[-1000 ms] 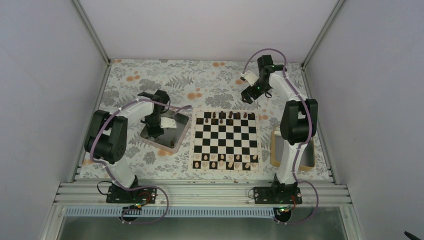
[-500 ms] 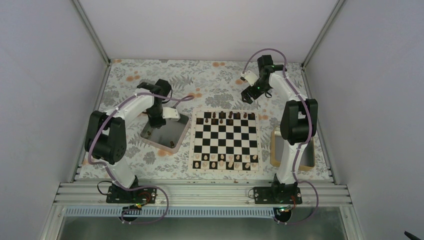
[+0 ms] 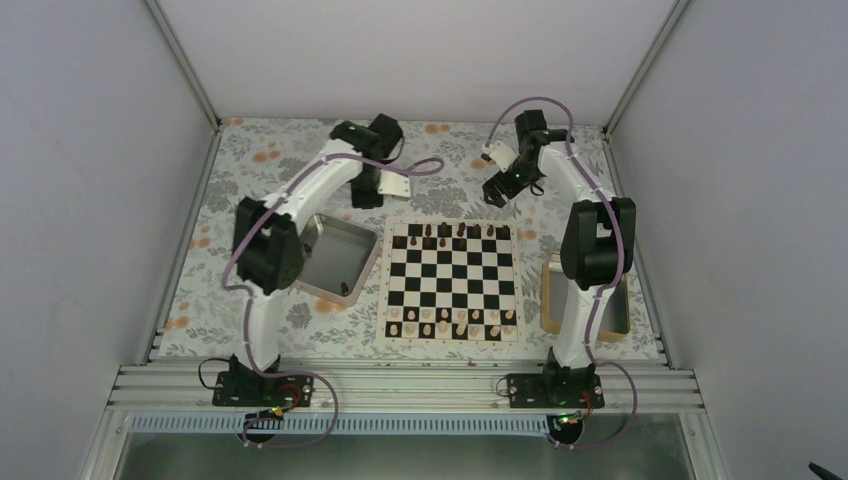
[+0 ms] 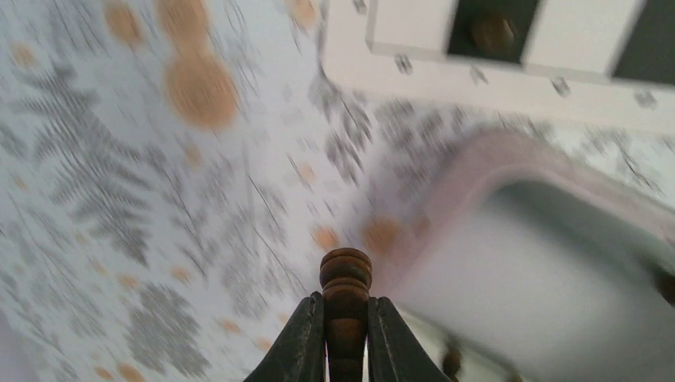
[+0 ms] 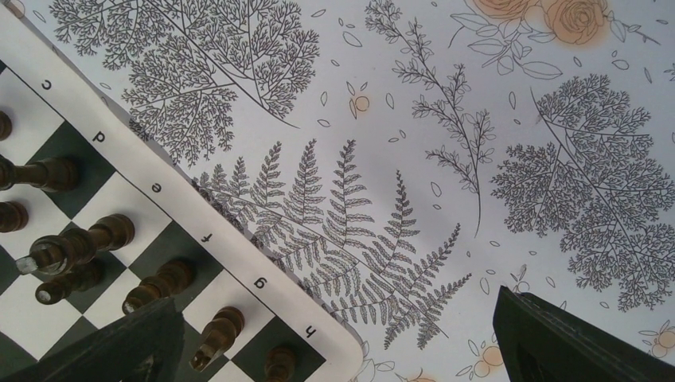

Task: Set up the chess pieces on the board
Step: Place the chess piece on the chessboard.

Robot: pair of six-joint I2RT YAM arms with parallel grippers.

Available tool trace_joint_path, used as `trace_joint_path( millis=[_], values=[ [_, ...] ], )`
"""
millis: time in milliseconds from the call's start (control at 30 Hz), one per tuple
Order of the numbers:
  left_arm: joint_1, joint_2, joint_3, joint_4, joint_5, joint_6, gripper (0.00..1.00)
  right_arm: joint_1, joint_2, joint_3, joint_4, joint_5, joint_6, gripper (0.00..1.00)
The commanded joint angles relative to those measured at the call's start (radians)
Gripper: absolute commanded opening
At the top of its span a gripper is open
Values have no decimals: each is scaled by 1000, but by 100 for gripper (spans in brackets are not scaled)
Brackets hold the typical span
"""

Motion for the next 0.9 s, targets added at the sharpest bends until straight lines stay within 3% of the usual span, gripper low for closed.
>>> trace_joint_path(
  millis=[0,267,867],
  values=[
    [-59,185,256,-75,-10,32,9,-8,-22,16,7,-2,12,100],
    [-140,366,471,-76,-71,97,9,-17,-20,6,9,2,6,100],
    [-207,457,471,-75,-32,86,10,-20,-18,3,4,-9,0,100]
  ],
)
